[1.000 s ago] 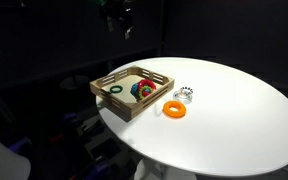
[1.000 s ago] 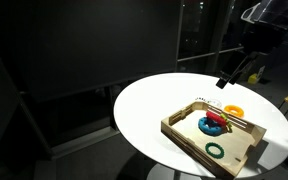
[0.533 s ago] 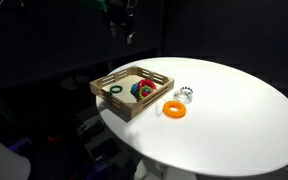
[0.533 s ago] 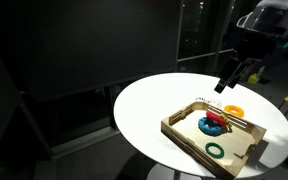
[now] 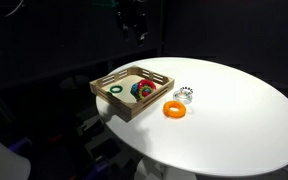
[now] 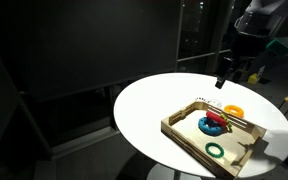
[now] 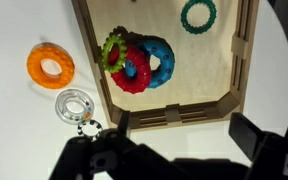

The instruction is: Put the transparent ring in the box

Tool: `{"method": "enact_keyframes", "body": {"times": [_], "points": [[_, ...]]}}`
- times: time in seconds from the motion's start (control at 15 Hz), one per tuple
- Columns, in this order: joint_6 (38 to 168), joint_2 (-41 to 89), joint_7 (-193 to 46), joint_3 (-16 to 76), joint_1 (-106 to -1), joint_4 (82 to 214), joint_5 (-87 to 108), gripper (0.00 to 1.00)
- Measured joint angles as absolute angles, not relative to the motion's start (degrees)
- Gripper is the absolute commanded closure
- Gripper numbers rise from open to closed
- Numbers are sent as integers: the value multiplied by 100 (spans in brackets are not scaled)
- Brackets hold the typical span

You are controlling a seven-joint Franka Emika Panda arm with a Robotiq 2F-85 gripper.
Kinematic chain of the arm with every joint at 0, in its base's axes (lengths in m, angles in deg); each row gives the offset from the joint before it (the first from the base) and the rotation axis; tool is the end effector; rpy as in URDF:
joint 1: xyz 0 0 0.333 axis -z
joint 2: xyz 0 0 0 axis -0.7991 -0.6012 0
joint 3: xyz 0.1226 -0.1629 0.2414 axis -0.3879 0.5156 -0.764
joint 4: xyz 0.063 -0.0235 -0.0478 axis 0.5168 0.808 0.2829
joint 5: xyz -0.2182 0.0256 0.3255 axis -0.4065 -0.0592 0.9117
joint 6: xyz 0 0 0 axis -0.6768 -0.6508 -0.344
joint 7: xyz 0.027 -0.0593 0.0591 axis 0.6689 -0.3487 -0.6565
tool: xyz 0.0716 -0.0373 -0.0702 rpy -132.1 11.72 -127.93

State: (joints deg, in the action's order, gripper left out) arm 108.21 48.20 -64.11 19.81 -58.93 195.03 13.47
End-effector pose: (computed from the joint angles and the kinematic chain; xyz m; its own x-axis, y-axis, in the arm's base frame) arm 0.4709 0.1010 0.3699 0.9889 -0.0427 0.1423 -0.0399 -0.9989 -0.0226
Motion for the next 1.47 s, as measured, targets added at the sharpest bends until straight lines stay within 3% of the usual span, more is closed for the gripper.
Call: {"method": "enact_keyframes", "body": {"times": [0.6,1.47], "points": [[9778,4177,-5749,2176,-5503,18726,926,0],[10047,2998,-6227,2685,-5390,17975,1017,0]]}}
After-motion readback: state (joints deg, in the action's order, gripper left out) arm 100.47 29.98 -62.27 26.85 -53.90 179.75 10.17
